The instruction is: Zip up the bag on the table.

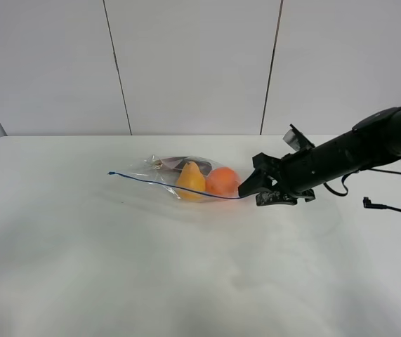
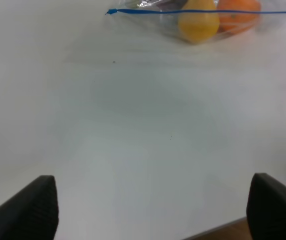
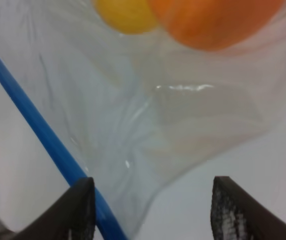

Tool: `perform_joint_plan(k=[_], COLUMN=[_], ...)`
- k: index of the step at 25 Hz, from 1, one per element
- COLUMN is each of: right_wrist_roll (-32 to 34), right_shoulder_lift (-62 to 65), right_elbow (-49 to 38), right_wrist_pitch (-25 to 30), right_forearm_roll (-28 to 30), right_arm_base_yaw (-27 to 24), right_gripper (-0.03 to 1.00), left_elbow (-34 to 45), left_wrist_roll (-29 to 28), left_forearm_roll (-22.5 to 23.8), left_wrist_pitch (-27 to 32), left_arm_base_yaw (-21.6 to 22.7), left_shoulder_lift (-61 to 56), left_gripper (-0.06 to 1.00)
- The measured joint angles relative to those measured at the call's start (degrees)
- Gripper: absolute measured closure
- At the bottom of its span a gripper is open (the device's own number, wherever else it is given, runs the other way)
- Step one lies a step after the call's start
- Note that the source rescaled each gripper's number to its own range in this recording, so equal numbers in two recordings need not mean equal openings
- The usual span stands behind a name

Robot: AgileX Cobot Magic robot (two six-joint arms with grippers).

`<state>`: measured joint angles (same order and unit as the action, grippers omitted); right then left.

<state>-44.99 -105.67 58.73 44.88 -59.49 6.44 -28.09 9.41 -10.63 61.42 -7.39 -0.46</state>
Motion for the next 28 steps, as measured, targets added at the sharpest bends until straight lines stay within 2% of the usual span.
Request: perform_joint_plan(k=[7,18,21,25,28], right_wrist_roll=[18.91,39.97,42.71,44.99,47.41], right_shoulder_lift=[4.77,11.04,11.28,11.41,11.41], right_elbow=[5.91,9.54,9.54,9.54,9.54], right_wrist_pitch=[1.68,1.46,1.62,1.62,1.24], right_forearm_roll=[28.05,58.56,63.45,67.0,68.8], right_arm_base_yaw=[0.0,0.0,0.0,-0.27,-2.34], right_gripper=[0.37,0.37,0.37,0.37,0.37], left_elbow=[0.0,0.0,0.0,0.0,0.0], left_wrist_roll=[0.0,0.0,0.0,0.0,0.0], left_forearm_roll=[0.0,0.0,0.0,0.0,0.0], left_wrist_pitch=[0.0,0.0,0.0,0.0,0.0], left_arm_base_yaw=[0.0,0.0,0.0,0.0,0.0], left_shoulder_lift=[0.0,0.0,0.0,0.0,0.0], left_gripper=[0.01,0.01,0.01,0.01,0.01])
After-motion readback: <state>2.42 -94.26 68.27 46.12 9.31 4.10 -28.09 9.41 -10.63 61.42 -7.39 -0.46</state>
